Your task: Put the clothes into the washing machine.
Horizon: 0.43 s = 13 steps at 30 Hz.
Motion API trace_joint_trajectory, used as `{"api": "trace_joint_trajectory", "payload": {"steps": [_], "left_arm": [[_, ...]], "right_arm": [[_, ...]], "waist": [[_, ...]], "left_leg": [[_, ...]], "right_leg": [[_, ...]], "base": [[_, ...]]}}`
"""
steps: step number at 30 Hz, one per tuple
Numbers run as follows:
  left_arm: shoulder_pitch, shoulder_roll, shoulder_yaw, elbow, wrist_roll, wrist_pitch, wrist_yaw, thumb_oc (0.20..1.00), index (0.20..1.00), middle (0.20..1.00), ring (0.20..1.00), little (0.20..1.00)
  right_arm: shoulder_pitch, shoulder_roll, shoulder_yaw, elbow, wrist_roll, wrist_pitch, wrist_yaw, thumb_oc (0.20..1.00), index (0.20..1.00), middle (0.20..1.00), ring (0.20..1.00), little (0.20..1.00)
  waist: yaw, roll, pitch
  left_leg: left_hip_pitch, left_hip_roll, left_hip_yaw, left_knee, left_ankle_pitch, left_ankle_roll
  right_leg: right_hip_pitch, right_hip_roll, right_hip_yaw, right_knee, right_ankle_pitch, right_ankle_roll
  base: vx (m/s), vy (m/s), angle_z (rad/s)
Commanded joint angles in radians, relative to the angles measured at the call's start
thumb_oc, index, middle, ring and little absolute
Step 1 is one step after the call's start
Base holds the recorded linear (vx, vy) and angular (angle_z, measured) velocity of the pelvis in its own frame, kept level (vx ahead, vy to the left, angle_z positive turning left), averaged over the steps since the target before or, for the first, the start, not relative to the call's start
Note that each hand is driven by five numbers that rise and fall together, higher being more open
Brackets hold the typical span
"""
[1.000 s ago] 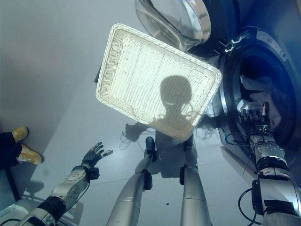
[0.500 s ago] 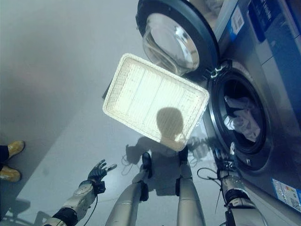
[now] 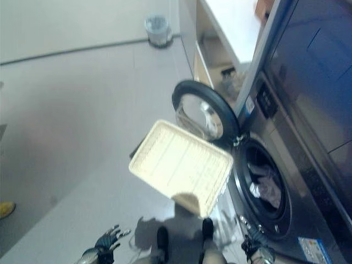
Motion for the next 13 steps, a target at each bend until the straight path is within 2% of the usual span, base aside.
{"api": "trace_joint_trajectory", "payload": {"steps": [1, 2, 3, 5, 6, 10, 12, 13], "left_arm": [[-0.060, -0.019, 0.007, 0.026, 0.059, -0.031, -0.056, 1.000, 1.000, 1.000, 1.000, 1.000], [-0.056, -0.023, 0.007, 0.040, 0.081, -0.032, -0.067, 1.000, 1.000, 1.000, 1.000, 1.000], [-0.051, -0.029, 0.004, 0.066, 0.137, 0.009, -0.062, 1.000, 1.000, 1.000, 1.000, 1.000], [-0.050, -0.031, 0.004, 0.075, 0.161, 0.025, -0.063, 1.000, 1.000, 1.000, 1.000, 1.000], [-0.041, -0.038, -0.001, 0.105, 0.235, 0.052, -0.069, 1.000, 1.000, 1.000, 1.000, 1.000], [-0.029, -0.055, -0.006, 0.125, 0.274, 0.053, -0.076, 1.000, 1.000, 1.000, 1.000, 1.000], [-0.029, -0.055, -0.006, 0.125, 0.274, 0.053, -0.076, 1.000, 1.000, 1.000, 1.000, 1.000], [-0.025, -0.067, -0.005, 0.132, 0.277, 0.038, -0.047, 1.000, 1.000, 1.000, 1.000, 1.000]], "right_arm": [[-0.064, -0.041, 0.022, -0.016, -0.228, -0.042, -0.036, 1.000, 1.000, 1.000, 1.000, 1.000], [-0.055, -0.040, 0.057, -0.020, -0.307, -0.038, -0.050, 1.000, 1.000, 1.000, 1.000, 1.000], [-0.035, -0.039, 0.125, -0.031, -0.420, -0.017, -0.052, 1.000, 1.000, 1.000, 1.000, 1.000], [-0.030, -0.035, 0.137, -0.030, -0.408, -0.009, -0.037, 1.000, 1.000, 1.000, 1.000, 1.000], [-0.016, -0.015, 0.145, -0.033, -0.386, 0.034, 0.019, 1.000, 1.000, 1.000, 1.000, 1.000], [0.008, 0.008, 0.140, -0.001, -0.385, 0.111, 0.101, 1.000, 1.000, 1.000, 1.000, 1.000], [0.008, 0.007, 0.140, -0.001, -0.385, 0.111, 0.101, 1.000, 1.000, 1.000, 1.000, 1.000], [0.013, 0.017, 0.130, 0.025, -0.395, 0.139, 0.119, 1.000, 1.000, 1.000, 1.000, 1.000]], "waist": [[0.022, 0.026, 0.017], [0.025, 0.021, 0.001], [0.035, 0.003, -0.042], [0.037, -0.001, -0.052], [0.037, -0.010, -0.079], [0.032, -0.017, -0.103], [0.032, -0.017, -0.102], [0.034, -0.017, -0.108]], "left_leg": [[-0.038, -0.037, 0.022, 0.044, -0.065, -0.011], [-0.023, -0.036, 0.022, 0.040, -0.069, -0.009], [0.015, -0.035, 0.023, 0.030, -0.080, -0.007], [0.027, -0.034, 0.022, 0.027, -0.083, -0.006], [0.057, -0.032, 0.026, 0.022, -0.094, -0.003], [0.104, -0.030, 0.039, 0.018, -0.114, 0.003], [0.105, -0.030, 0.039, 0.018, -0.114, 0.003], [0.124, -0.031, 0.042, 0.021, -0.123, 0.004]], "right_leg": [[-0.003, 0.059, -0.024, 0.090, -0.126, 0.018], [0.014, 0.060, -0.028, 0.086, -0.128, 0.018], [0.058, 0.061, -0.041, 0.070, -0.135, 0.020], [0.071, 0.063, -0.042, 0.069, -0.138, 0.020], [0.099, 0.066, -0.044, 0.066, -0.146, 0.019], [0.145, 0.070, -0.044, 0.055, -0.155, 0.018], [0.146, 0.070, -0.044, 0.054, -0.155, 0.018], [0.169, 0.069, -0.049, 0.046, -0.156, 0.018]], "base": [[0.04, 0.004, 0.13], [0.10, -0.011, 0.11], [0.12, -0.014, 0.19], [0.10, -0.012, 0.23], [0.09, 0.000, 0.24], [0.06, 0.009, 0.10], [0.00, 0.000, 0.00], [0.04, -0.002, 0.00]]}}
